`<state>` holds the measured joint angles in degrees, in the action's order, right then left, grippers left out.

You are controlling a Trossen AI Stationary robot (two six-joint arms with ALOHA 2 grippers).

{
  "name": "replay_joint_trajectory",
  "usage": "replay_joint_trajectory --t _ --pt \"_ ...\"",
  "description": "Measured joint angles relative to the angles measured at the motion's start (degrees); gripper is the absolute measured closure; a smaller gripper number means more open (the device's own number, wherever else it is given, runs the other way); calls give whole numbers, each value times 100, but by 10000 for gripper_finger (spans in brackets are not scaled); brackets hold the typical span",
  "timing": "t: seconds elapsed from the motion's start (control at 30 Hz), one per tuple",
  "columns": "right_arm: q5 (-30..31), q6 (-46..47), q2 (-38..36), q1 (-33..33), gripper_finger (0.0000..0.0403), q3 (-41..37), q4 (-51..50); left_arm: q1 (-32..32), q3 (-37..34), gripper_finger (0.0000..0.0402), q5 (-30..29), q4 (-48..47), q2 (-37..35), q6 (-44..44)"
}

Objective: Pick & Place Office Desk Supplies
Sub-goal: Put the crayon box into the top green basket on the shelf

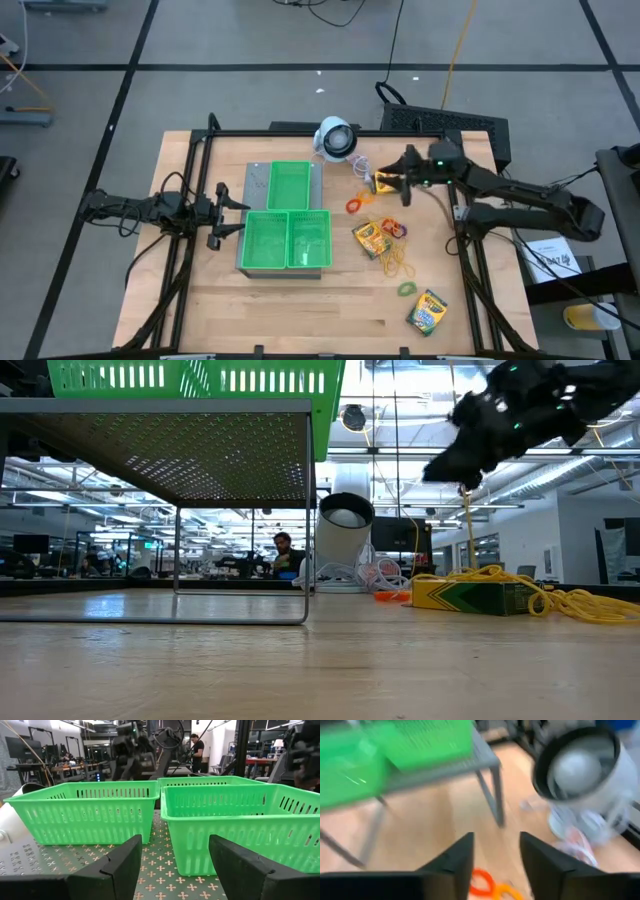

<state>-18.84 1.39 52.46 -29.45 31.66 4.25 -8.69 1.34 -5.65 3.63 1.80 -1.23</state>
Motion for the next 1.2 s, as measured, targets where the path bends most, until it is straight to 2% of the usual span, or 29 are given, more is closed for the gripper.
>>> replay_joint_trajectory --t 0.17,0.37,0.77,0.97,1.07,1.2 --pt "1124 -844 920 627 175 285 -659 1 0 160 -1 0 0 0" --pt "2776 -1889 1784 1165 161 582 -1591 0 0 160 -2 0 0 0" --pt "2999 -2212 2731 1007 166 610 -1718 1 0 160 0 -2 0 0" --pt "3264 -2422 3170 990 214 623 -1520 2 0 160 0 -2 0 0" --pt "3272 -2462 3334 993 266 627 -1503 1 -1 160 0 -2 0 1" --pt "3383 -2329 3421 997 355 621 -1509 0 -2 160 0 -2 0 37"
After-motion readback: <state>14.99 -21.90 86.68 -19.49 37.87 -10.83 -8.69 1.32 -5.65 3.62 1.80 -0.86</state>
